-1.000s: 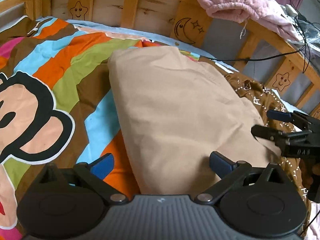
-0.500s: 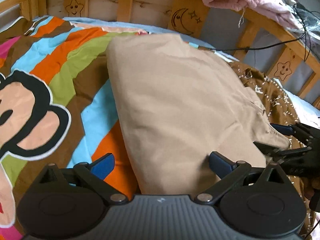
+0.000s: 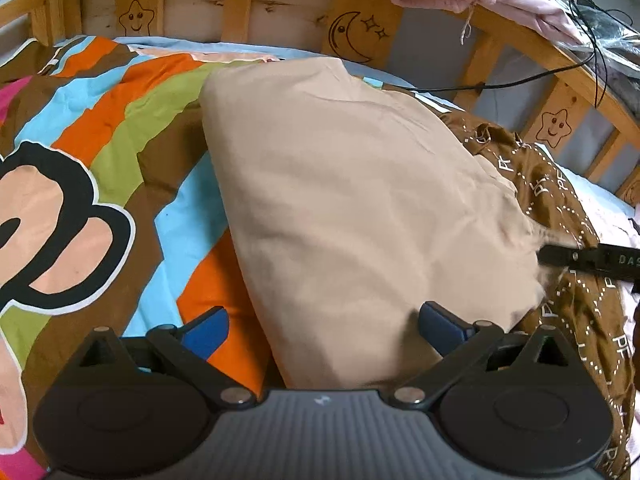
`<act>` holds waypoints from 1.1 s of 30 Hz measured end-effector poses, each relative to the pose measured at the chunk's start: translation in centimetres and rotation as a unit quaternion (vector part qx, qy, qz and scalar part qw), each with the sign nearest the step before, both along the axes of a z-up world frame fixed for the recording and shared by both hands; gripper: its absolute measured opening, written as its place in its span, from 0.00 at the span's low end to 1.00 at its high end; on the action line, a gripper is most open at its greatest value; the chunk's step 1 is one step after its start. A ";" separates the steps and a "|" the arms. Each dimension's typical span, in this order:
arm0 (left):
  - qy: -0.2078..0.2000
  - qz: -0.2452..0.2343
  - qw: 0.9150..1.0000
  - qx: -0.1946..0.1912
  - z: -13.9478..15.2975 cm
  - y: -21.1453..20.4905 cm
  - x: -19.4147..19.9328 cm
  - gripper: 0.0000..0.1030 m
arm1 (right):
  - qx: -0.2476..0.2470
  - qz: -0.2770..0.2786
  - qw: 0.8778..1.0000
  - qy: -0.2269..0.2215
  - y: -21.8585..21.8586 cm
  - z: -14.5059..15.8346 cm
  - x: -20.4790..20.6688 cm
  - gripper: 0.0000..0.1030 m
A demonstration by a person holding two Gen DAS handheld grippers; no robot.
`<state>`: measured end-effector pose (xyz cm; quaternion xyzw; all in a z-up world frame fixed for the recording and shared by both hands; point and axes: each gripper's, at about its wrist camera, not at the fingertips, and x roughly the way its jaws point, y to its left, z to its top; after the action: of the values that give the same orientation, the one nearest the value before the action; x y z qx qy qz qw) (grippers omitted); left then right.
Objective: Fold large clothes
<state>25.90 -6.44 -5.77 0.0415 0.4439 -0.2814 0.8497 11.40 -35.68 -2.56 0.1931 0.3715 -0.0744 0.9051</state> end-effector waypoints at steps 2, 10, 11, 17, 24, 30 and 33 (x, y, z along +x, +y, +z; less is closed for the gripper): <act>0.000 0.000 1.000 0.000 0.0 0.2 -0.1 1.00 | -0.131 0.097 0.986 -0.041 3.9 1.5 -0.1 0.21; -0.002 -0.003 1.000 0.008 0.0 0.0 -0.1 1.00 | -0.103 0.157 0.980 -0.062 4.4 2.1 0.4 0.37; -0.004 -0.005 1.000 0.010 0.1 -0.1 -0.1 1.00 | -0.072 0.150 0.985 -0.052 3.2 1.8 0.6 0.44; 0.000 -0.009 1.000 -0.004 -0.1 0.3 0.2 1.00 | 0.117 0.129 0.985 0.001 -3.5 0.6 2.3 0.84; 0.034 -0.012 0.998 -0.042 -0.8 1.3 1.2 1.00 | 0.184 0.115 0.975 0.048 -6.9 -2.5 7.1 0.86; 0.042 -0.016 0.997 -0.067 -0.1 1.9 2.6 0.99 | 0.202 0.130 0.969 0.059 -5.5 -3.8 7.9 0.70; 0.041 0.002 0.994 -0.102 0.5 2.9 4.6 0.99 | 0.171 0.145 0.973 0.061 -4.7 -3.4 8.2 0.66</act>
<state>30.54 -3.58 -5.29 -0.0584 0.4477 -0.3251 0.8309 19.62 -40.37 -5.99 0.2840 0.4568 0.1102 0.8358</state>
